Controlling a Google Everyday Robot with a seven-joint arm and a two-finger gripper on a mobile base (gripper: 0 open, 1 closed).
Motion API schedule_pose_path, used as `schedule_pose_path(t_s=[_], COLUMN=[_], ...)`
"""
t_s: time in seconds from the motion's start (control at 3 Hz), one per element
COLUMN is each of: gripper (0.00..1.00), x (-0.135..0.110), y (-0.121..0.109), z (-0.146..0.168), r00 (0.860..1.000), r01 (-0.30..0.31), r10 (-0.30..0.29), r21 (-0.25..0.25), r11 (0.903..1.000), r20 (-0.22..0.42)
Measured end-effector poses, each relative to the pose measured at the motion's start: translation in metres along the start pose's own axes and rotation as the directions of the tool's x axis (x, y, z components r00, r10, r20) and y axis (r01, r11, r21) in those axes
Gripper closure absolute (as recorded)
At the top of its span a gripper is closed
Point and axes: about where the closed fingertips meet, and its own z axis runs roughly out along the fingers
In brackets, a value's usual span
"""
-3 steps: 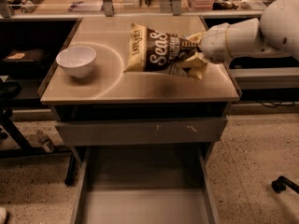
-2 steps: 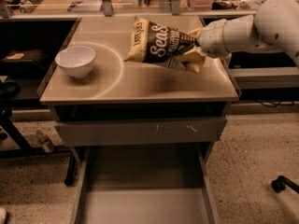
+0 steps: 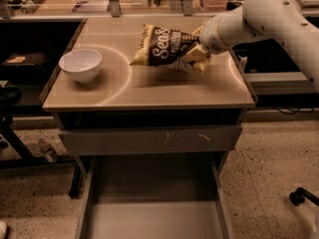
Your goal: Pick brown chip bag from middle drawer and place on counter
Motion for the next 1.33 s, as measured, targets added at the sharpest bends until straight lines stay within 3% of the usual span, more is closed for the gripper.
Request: schedule_pose_path(t_s=[0.33,1.0,1.33], gripper=[1.0,1.0,0.81], x=[0.0056,0.0115,0.0115], y=[-0.0042,-0.0059,-0.0059], z=[0.0113,0.014,0.0141], r00=[0.997,0.997,0.997], r01=[0.003,-0.014,-0.014], r10=[-0.004,0.009,0.009], r21=[-0.021,-0.062,-0.063], r11=[0.9998,0.9979,0.9979], r20=[-0.072,-0.078,-0.078])
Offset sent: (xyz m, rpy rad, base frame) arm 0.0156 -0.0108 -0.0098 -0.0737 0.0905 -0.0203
